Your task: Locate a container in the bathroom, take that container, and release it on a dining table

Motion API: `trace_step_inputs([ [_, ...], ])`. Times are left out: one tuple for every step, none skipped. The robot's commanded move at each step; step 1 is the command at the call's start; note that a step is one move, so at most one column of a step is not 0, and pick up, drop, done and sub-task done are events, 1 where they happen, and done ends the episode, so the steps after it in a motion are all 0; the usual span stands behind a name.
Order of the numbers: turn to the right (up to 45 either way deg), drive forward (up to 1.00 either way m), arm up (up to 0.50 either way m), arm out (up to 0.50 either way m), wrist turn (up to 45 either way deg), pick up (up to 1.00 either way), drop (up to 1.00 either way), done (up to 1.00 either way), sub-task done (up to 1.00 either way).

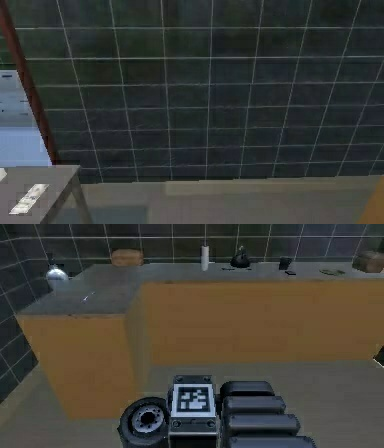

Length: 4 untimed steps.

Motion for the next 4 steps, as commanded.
trace_step_inputs([
  [45.0,0.00,0.00,0.00,0.0,0.00,0.00,0.00,0.00],
  [45.0,0.00,0.00,0.00,0.0,0.00,0.00,0.00,0.00],
  [6.0,0.00,0.00,0.00,0.0,0.00,0.00,0.00,0.00],
  [-45.0,0.00,0.00,0.00,0.0,0.00,0.00,0.00,0.00],
])
